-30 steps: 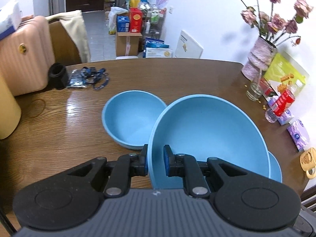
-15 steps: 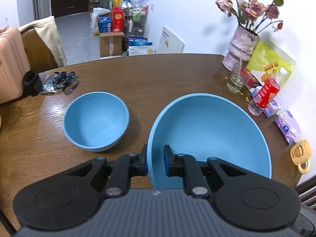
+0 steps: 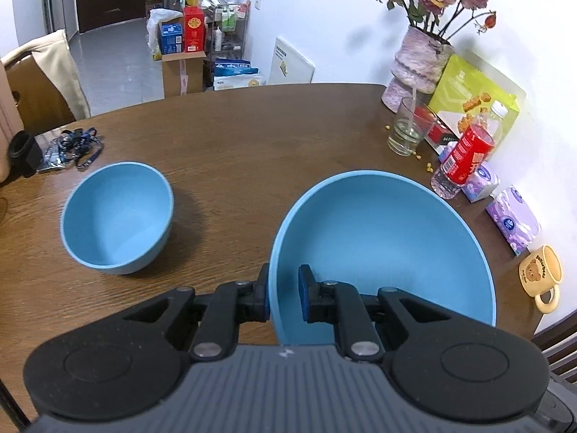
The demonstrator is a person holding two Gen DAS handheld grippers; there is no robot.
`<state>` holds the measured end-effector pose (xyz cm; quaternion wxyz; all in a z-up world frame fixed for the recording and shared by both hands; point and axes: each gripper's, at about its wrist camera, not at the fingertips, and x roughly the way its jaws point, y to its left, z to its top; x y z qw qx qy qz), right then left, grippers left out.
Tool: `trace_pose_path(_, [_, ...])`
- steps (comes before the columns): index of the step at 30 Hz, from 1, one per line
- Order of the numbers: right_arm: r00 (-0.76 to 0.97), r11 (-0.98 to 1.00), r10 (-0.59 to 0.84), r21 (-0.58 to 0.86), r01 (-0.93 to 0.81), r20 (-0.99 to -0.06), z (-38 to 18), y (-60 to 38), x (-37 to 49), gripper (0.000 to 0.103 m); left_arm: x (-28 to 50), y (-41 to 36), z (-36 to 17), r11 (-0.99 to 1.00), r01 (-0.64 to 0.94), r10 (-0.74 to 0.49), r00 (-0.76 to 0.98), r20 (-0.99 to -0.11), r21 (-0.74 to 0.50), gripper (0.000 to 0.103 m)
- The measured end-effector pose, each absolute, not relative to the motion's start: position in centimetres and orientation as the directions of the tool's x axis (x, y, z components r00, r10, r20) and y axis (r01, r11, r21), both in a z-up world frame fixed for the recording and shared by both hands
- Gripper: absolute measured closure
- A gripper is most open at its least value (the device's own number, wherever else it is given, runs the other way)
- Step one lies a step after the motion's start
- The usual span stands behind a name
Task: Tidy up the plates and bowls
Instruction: 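Carry the bowl with both grippers over the placed light-blue bowl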
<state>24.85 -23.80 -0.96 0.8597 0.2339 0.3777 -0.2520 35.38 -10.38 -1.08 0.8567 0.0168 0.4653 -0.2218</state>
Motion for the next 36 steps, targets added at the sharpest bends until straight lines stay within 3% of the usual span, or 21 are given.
trace_pose_path(22, [0.529,0.736,-0.281,0.174,0.654,-0.801,-4.8,-30.4,24.1,0.094,34.9,-17.5,-5.1,0.882,0.438,-0.366,0.402,-0.839,-0.175,0.088])
trace_pose_path(36, [0.496,0.762,-0.333,0.081,0.642,-0.802,-6.0,-31.2,22.3,0.094,32.7,-19.7,-7.3,0.852,0.513,-0.345,0.395,-0.852,-0.108,0.088])
